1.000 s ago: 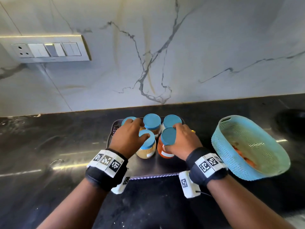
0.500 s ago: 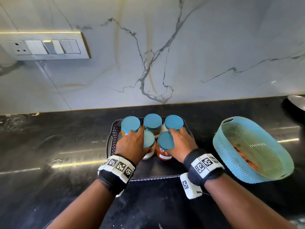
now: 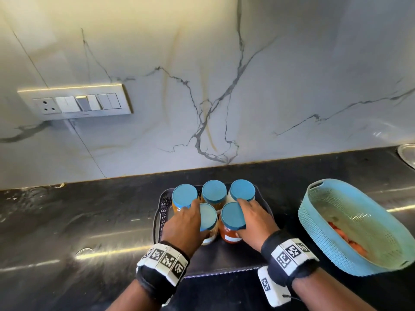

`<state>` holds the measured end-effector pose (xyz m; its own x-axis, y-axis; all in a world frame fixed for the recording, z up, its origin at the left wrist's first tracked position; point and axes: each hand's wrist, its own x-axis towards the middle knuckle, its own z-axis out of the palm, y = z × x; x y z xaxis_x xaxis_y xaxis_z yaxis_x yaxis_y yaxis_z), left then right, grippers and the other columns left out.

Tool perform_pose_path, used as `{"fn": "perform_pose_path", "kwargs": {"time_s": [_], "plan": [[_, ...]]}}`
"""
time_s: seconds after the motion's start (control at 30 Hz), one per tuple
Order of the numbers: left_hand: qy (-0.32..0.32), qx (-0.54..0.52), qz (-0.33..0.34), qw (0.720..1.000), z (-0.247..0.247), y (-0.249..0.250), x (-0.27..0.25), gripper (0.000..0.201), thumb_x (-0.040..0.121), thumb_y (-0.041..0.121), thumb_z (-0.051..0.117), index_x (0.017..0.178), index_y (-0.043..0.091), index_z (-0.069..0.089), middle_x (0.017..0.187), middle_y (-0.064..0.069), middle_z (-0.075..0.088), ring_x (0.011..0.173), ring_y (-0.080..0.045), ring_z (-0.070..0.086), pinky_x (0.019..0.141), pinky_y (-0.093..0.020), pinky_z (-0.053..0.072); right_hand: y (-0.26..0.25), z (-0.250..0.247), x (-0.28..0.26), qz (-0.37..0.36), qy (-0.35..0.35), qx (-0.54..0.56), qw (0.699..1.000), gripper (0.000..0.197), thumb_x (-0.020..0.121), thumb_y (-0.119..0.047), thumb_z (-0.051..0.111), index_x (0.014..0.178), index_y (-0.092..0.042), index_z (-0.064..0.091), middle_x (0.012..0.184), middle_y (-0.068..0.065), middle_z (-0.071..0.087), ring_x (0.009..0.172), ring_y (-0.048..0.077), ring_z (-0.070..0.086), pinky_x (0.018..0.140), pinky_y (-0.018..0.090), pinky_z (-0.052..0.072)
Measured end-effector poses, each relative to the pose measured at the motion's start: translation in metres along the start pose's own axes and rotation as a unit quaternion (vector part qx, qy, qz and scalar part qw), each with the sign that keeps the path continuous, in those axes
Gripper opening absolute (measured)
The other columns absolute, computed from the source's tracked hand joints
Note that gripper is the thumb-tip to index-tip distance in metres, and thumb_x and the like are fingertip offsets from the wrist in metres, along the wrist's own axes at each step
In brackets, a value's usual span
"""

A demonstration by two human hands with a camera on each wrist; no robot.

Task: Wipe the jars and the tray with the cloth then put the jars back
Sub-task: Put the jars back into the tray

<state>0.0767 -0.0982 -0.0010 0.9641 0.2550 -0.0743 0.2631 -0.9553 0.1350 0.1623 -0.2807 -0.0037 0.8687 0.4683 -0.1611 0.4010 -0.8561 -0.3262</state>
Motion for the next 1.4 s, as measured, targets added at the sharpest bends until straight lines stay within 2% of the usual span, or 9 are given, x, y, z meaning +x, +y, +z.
{"fn": "perform_pose_path", "kwargs": {"time_s": [0.23, 0.5, 0.6, 0.7, 1.0, 1.13, 1.2, 1.3, 1.4], "plan": [[-0.015, -0.001, -0.019, 1.0, 0.001, -0.007, 0.001, 0.09, 0.085, 0.053, 0.073, 0.148, 0.019, 0.02, 0.117, -0.009, 0.063, 0.1, -0.03, 0.07, 0.077, -0.038, 0.057, -0.003, -0.004, 0.002, -0.005, 0.006, 0.013, 1.0, 0.066, 0.085, -0.021, 0.076, 0.14, -0.021, 0.04, 0.142, 0.006, 0.05, 0.129, 0.025, 0.053, 0.104, 0.036, 0.049], [-0.046, -0.024, -0.054, 0.997, -0.009, -0.036, 0.004, 0.148, 0.067, 0.063, 0.084, 0.159, 0.017, -0.023, 0.141, -0.016, 0.041, 0.114, -0.034, 0.066, 0.09, -0.04, 0.054, 0.013, -0.023, 0.0, 0.053, 0.013, 0.022, 0.998, 0.109, 0.07, -0.045, 0.087, 0.152, -0.018, 0.022, 0.145, 0.01, 0.039, 0.131, 0.026, 0.049, 0.106, 0.034, 0.044], [-0.076, -0.059, -0.046, 0.994, -0.008, -0.048, 0.014, 0.157, 0.06, 0.062, 0.089, 0.155, 0.029, -0.032, 0.164, -0.02, 0.013, 0.129, -0.039, 0.058, 0.1, -0.047, 0.052, 0.017, -0.03, 0.012, 0.059, -0.021, 0.044, 0.997, 0.131, 0.066, -0.044, 0.091, 0.159, -0.014, 0.004, 0.157, 0.01, 0.025, 0.144, 0.026, 0.035, 0.115, 0.034, 0.035], [-0.104, -0.088, -0.029, 0.99, -0.003, -0.057, 0.027, 0.163, 0.058, 0.06, 0.092, 0.152, 0.027, -0.037, 0.171, -0.014, 0.002, 0.146, -0.034, 0.041, 0.112, -0.049, 0.045, 0.017, -0.032, 0.023, 0.079, -0.077, 0.088, 0.99, 0.141, 0.063, -0.042, 0.094, 0.161, -0.015, -0.005, 0.166, 0.007, 0.014, 0.152, 0.024, 0.024, 0.121, 0.037, 0.029], [-0.109, -0.08, -0.026, 0.991, 0.002, -0.052, 0.029, 0.159, 0.061, 0.061, 0.089, 0.152, 0.024, -0.036, 0.168, -0.017, 0.019, 0.135, -0.033, 0.055, 0.105, -0.05, 0.051, 0.02, -0.029, 0.031, 0.072, -0.109, 0.103, 0.986, 0.138, 0.065, -0.036, 0.094, 0.161, -0.019, -0.004, 0.167, 0.006, 0.011, 0.153, 0.023, 0.021, 0.121, 0.038, 0.028], [-0.12, -0.059, -0.03, 0.991, 0.0, -0.055, 0.026, 0.161, 0.062, 0.062, 0.089, 0.15, 0.023, -0.04, 0.169, -0.022, 0.01, 0.141, -0.037, 0.047, 0.113, -0.048, 0.044, 0.022, -0.03, 0.027, 0.049, -0.11, 0.123, 0.985, 0.143, 0.066, -0.036, 0.093, 0.16, -0.023, -0.013, 0.168, 0.005, 0.011, 0.154, 0.023, 0.019, 0.121, 0.038, 0.026], [-0.116, -0.049, -0.037, 0.991, -0.005, -0.058, 0.019, 0.158, 0.064, 0.062, 0.088, 0.154, 0.018, -0.034, 0.17, -0.02, 0.008, 0.149, -0.036, 0.034, 0.118, -0.047, 0.038, 0.027, -0.036, 0.02, 0.051, -0.094, 0.131, 0.986, 0.131, 0.073, -0.037, 0.089, 0.161, -0.017, -0.006, 0.168, 0.005, 0.017, 0.154, 0.023, 0.022, 0.121, 0.035, 0.026], [-0.095, -0.035, -0.08, 0.992, -0.007, -0.07, 0.01, 0.136, 0.078, 0.06, 0.078, 0.16, 0.01, -0.018, 0.17, -0.009, 0.015, 0.155, -0.031, 0.021, 0.117, -0.048, 0.036, 0.047, -0.04, 0.006, 0.123, -0.016, 0.105, 0.987, 0.074, 0.092, -0.037, 0.07, 0.152, -0.01, 0.036, 0.153, 0.01, 0.049, 0.14, 0.029, 0.047, 0.109, 0.034, 0.039], [-0.099, -0.04, -0.152, 0.983, -0.006, -0.081, 0.009, 0.099, 0.096, 0.045, 0.064, 0.158, -0.003, 0.004, 0.154, -0.02, 0.046, 0.137, -0.035, 0.051, 0.108, -0.043, 0.045, 0.061, -0.031, -0.004, 0.18, -0.048, -0.017, 0.982, 0.024, 0.098, -0.034, 0.055, 0.108, -0.014, 0.063, 0.126, 0.014, 0.067, 0.117, 0.034, 0.063, 0.089, 0.034, 0.05]]}}
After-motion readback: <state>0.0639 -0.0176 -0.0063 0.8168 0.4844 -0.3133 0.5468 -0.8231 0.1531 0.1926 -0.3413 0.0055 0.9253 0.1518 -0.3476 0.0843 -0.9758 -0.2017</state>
